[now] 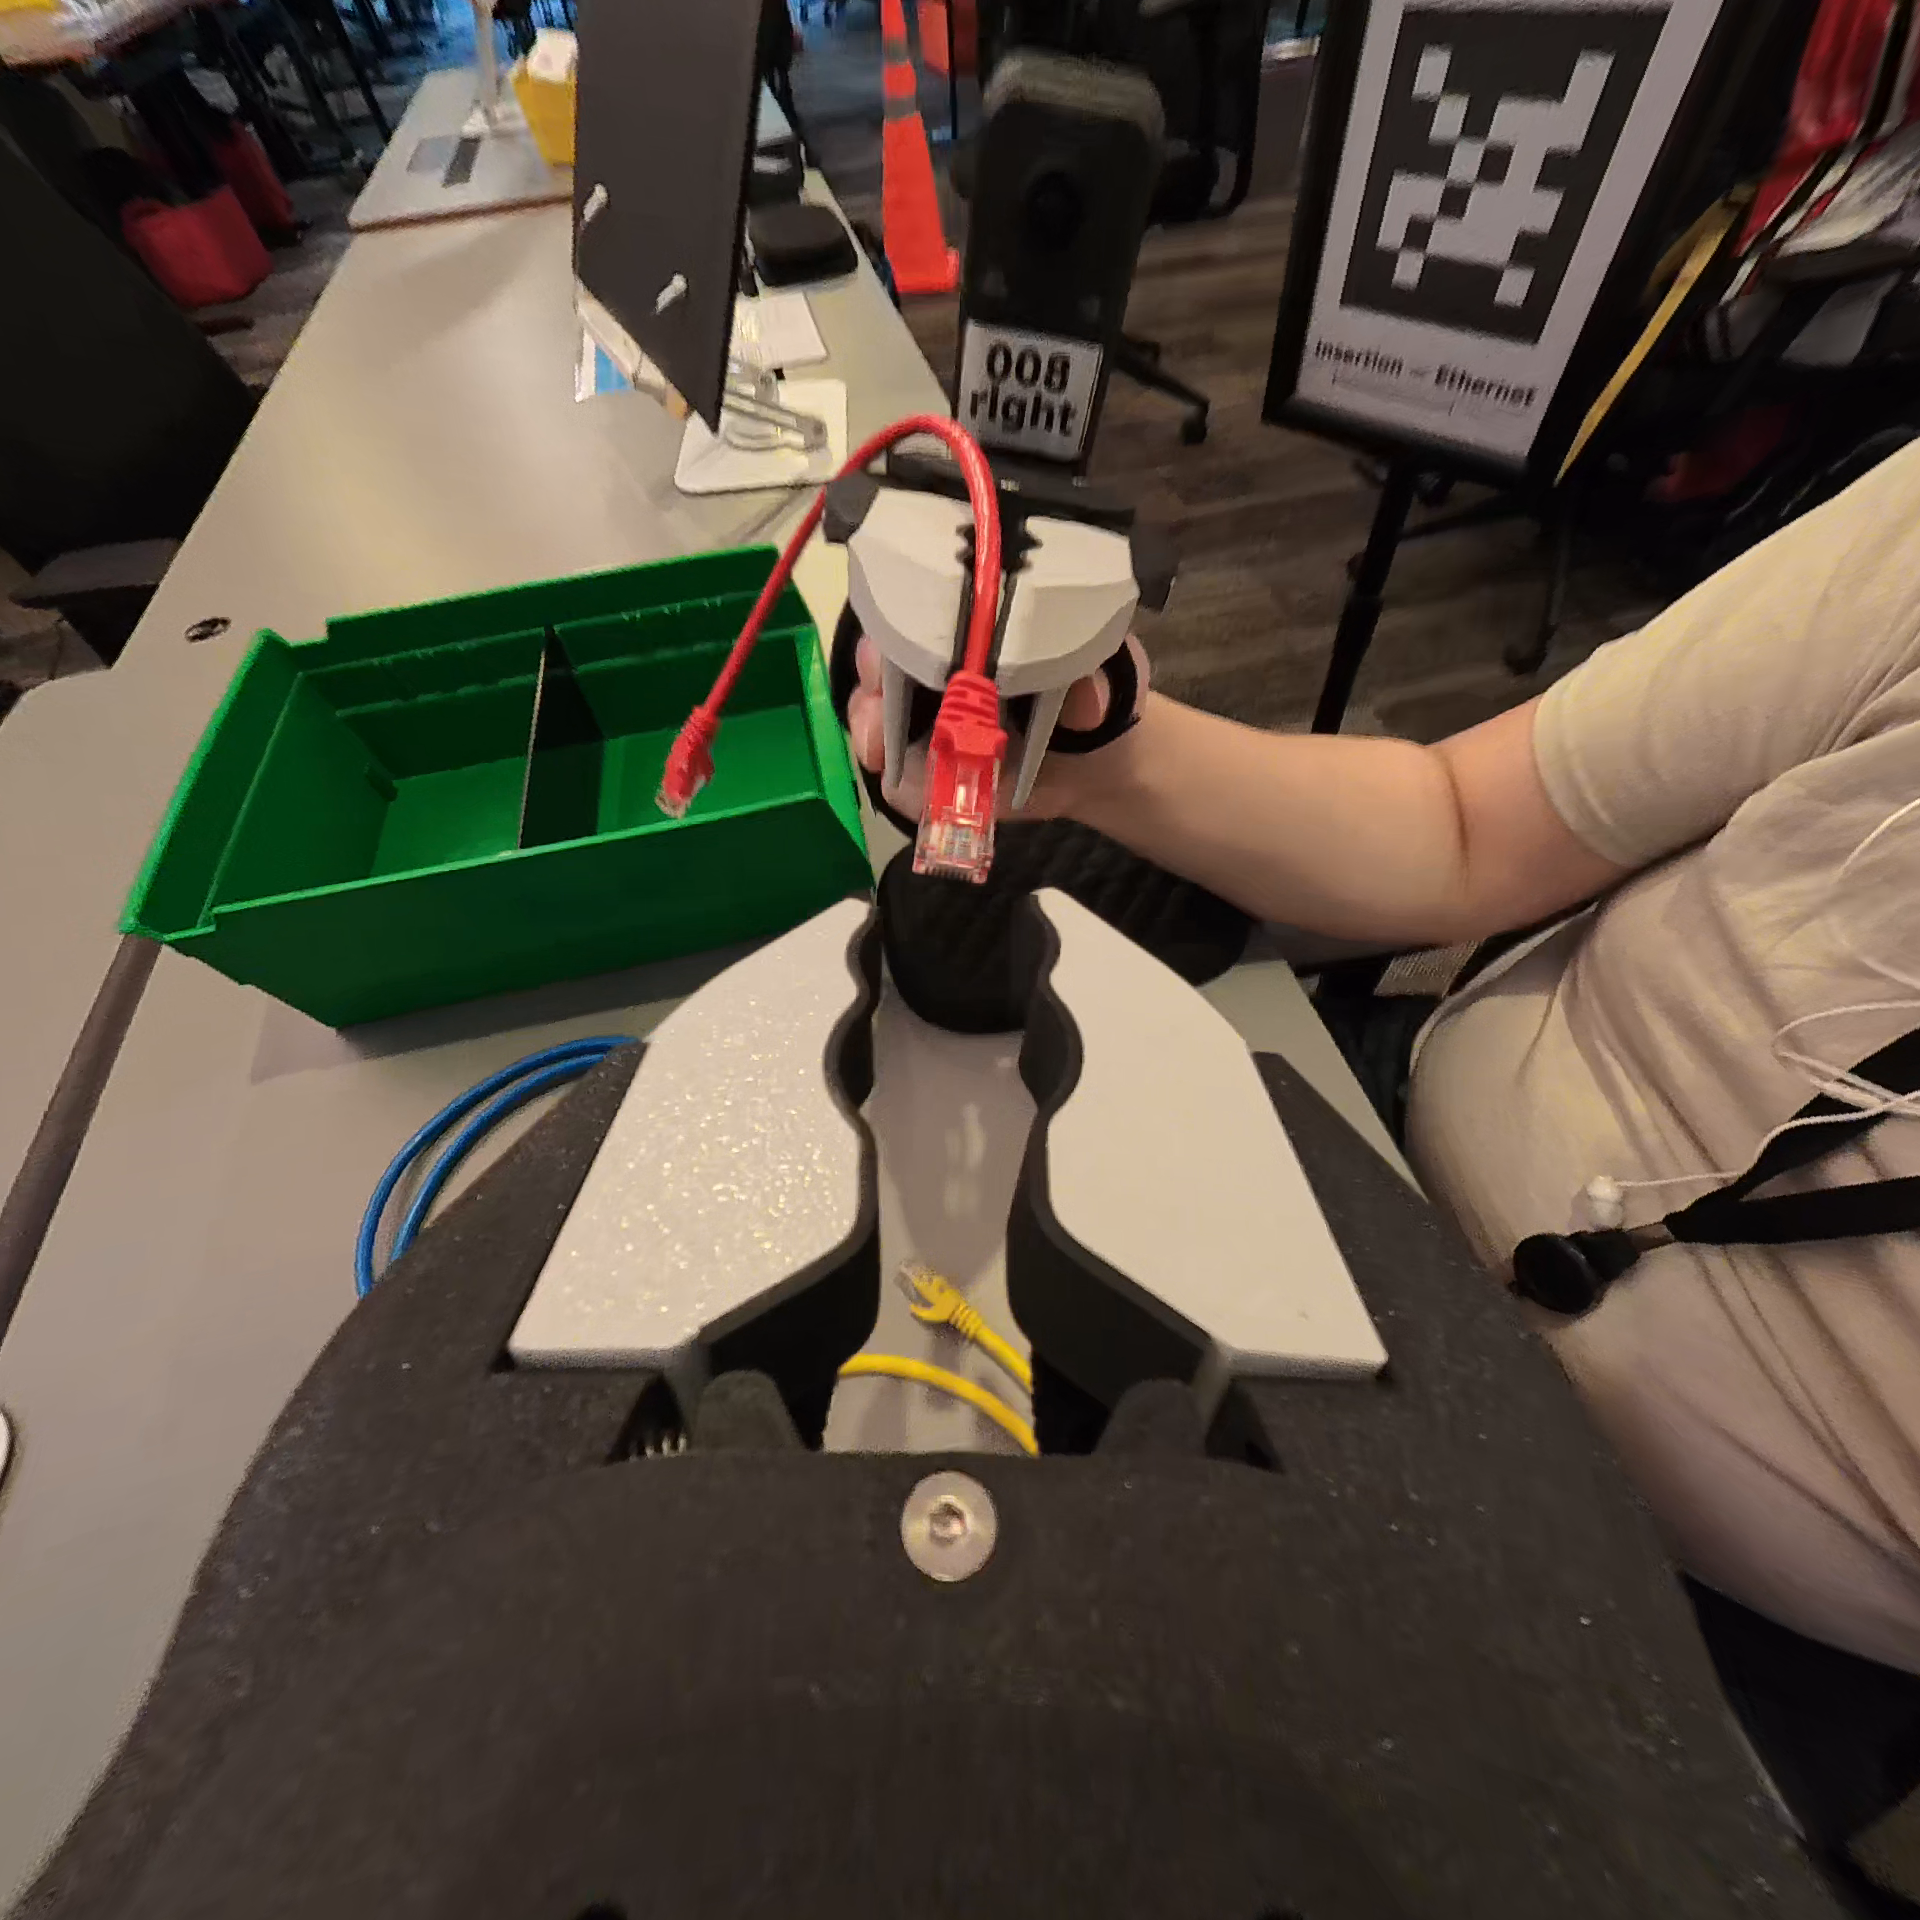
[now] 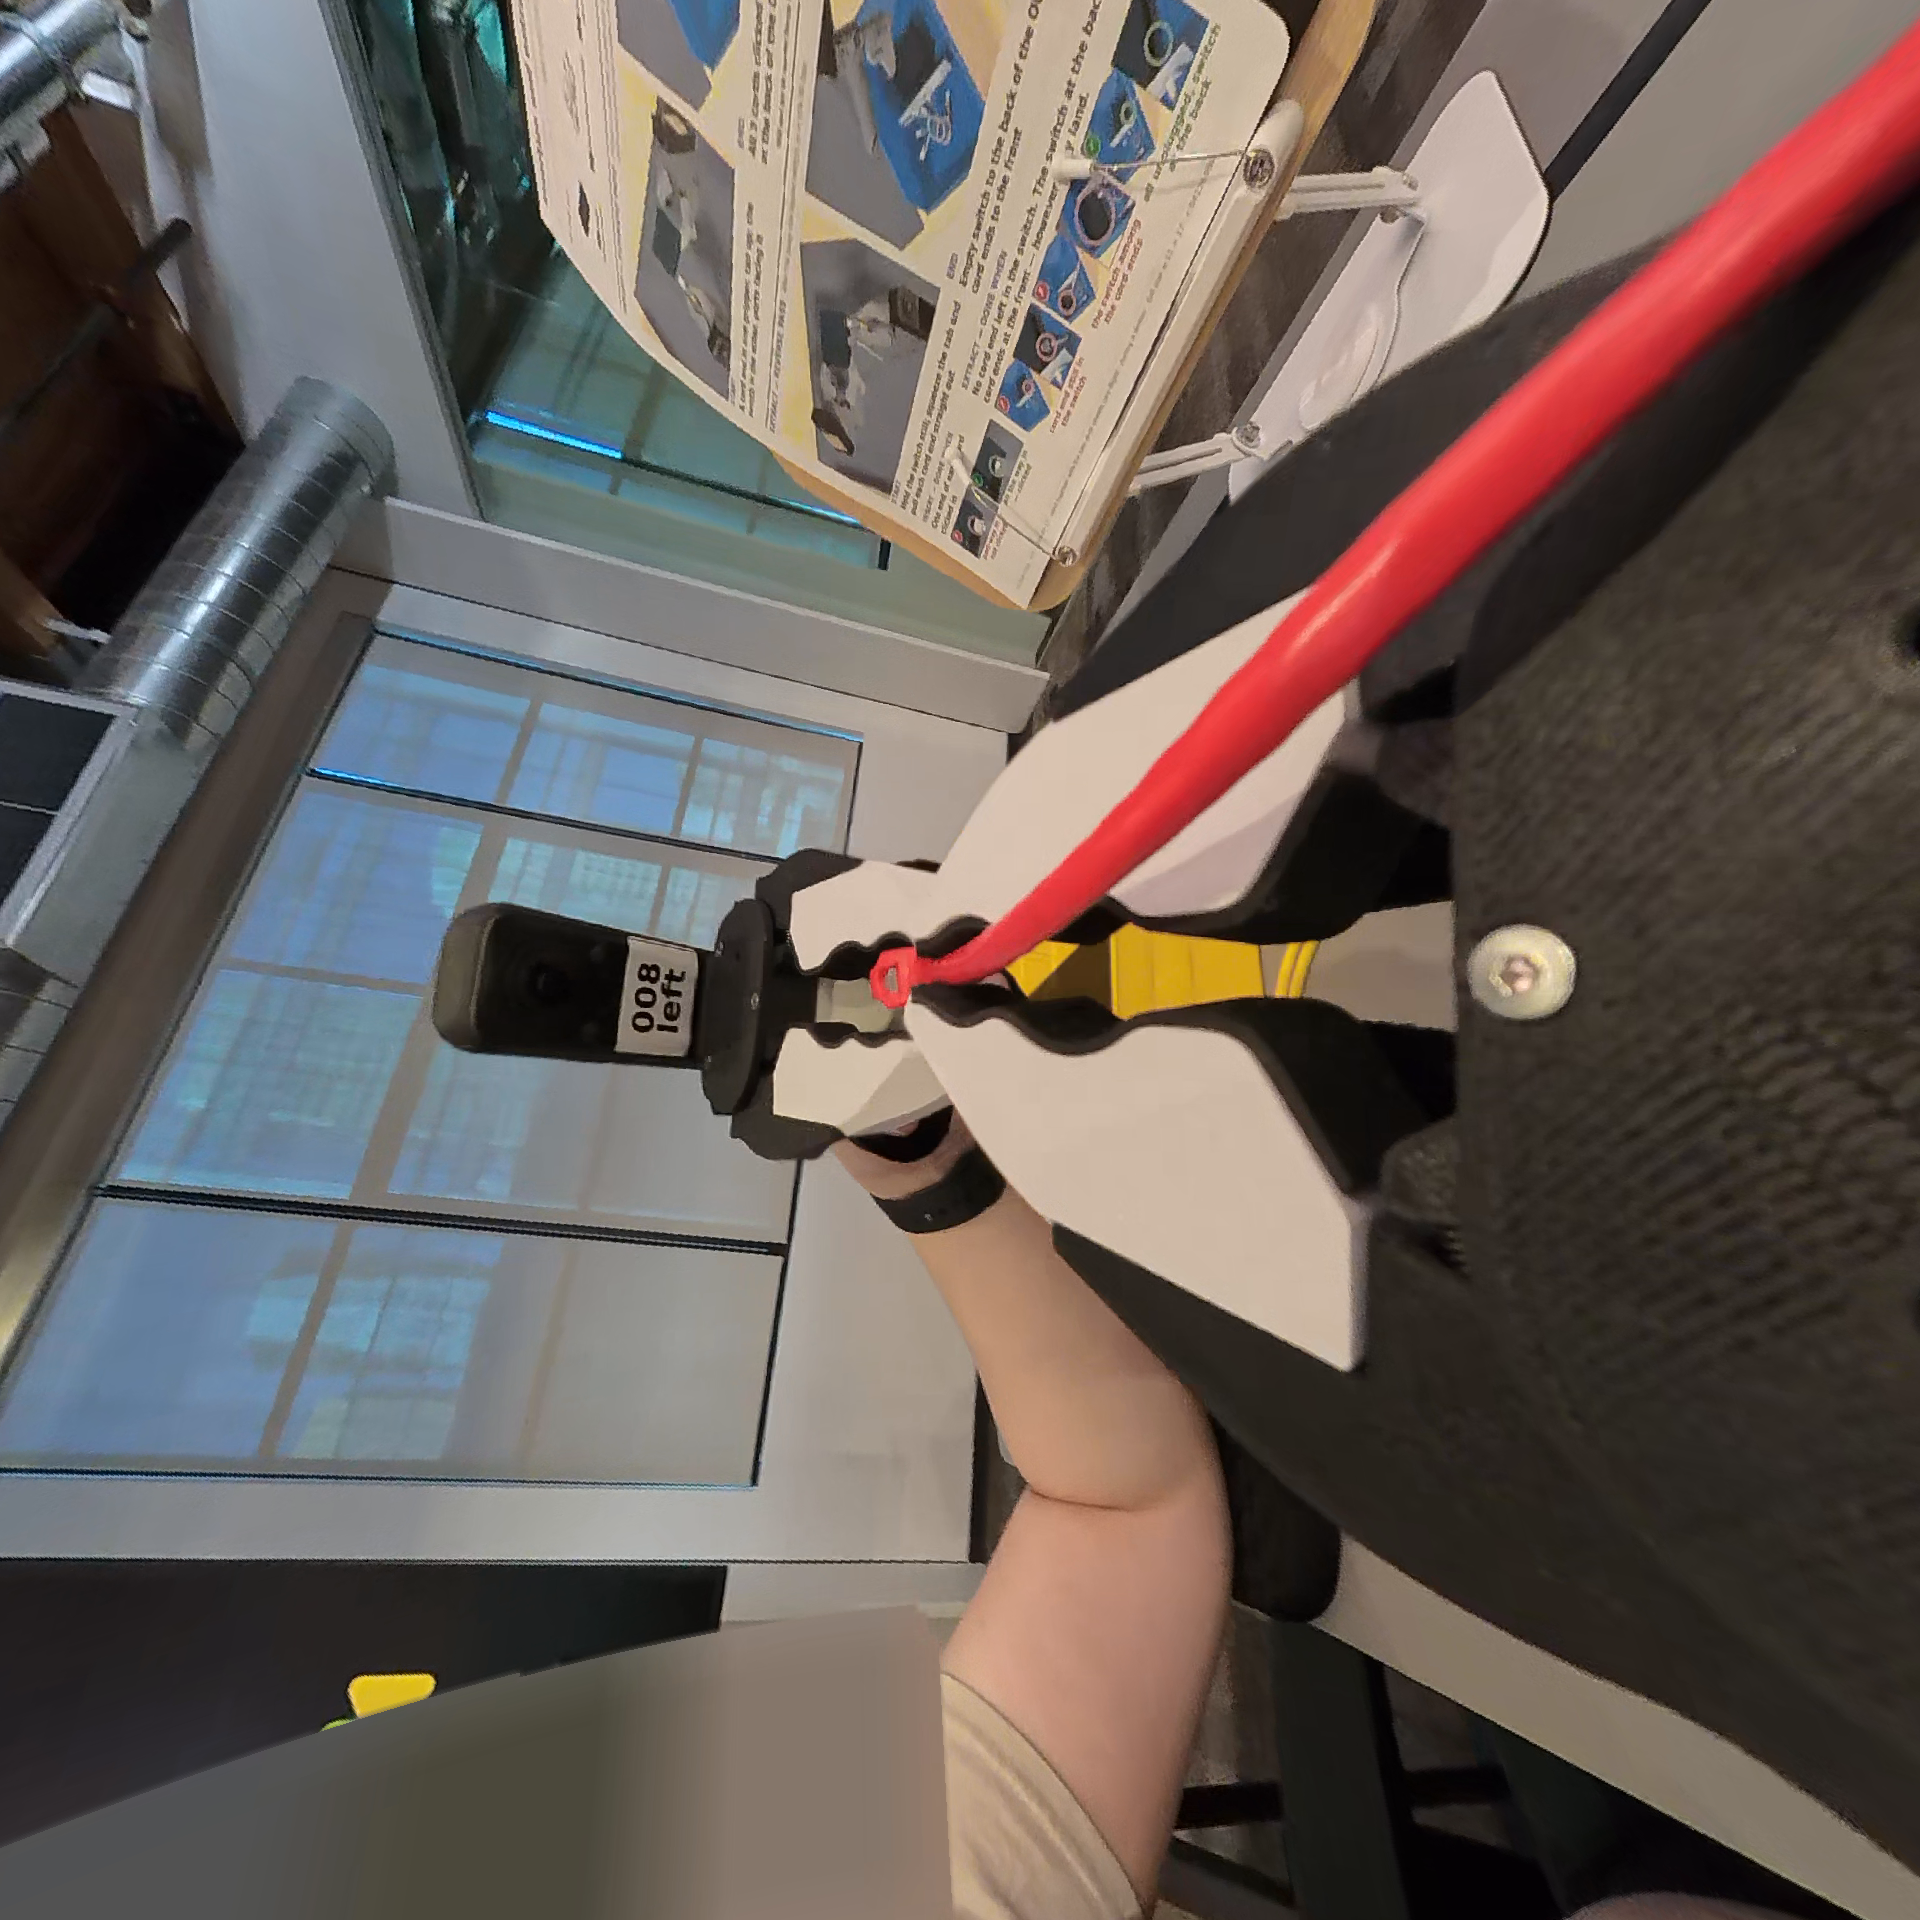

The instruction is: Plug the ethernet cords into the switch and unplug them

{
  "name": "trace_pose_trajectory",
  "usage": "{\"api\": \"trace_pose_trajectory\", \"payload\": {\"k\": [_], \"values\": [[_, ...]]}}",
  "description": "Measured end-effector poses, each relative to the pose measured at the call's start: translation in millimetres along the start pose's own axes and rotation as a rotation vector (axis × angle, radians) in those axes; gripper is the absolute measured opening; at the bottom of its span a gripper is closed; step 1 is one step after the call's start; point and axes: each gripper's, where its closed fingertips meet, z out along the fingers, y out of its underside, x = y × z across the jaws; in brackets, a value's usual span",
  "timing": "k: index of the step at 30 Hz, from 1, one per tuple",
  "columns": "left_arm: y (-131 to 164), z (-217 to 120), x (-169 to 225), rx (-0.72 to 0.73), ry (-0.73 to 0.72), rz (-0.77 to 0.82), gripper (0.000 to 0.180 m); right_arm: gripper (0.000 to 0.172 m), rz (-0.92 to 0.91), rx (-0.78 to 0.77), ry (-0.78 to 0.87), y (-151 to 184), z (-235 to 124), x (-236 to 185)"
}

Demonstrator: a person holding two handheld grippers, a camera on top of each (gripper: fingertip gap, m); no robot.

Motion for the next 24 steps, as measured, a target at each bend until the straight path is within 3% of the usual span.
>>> {"api": "trace_pose_trajectory", "payload": {"k": [4, 8, 14, 21, 24], "values": [[1, -6, -7, 0.010, -0.021, -0.016, 0.023, 0.005, 0.010, 0.039, 0.049, -3, -5, 9], [5, -6, -26, -0.004, -0.140, 0.003, 0.026, 0.005, 0.057, 0.082, 0.062, -5, -9, 15], [-28, 1, -18, 0.202, -0.120, 0.034, 0.022, 0.005, 0.100, 0.075, 0.058, 6, -5, 17], [-17, 14, -16, 0.142, -0.120, 0.115, 0.013, 0.005, 0.115, 0.092, 0.032, 6, -1, 14], [-19, 13, -6, 0.151, -0.036, 0.077, 0.012, 0.006, 0.067, 0.106, -0.020, 4, -2, 4]]}}
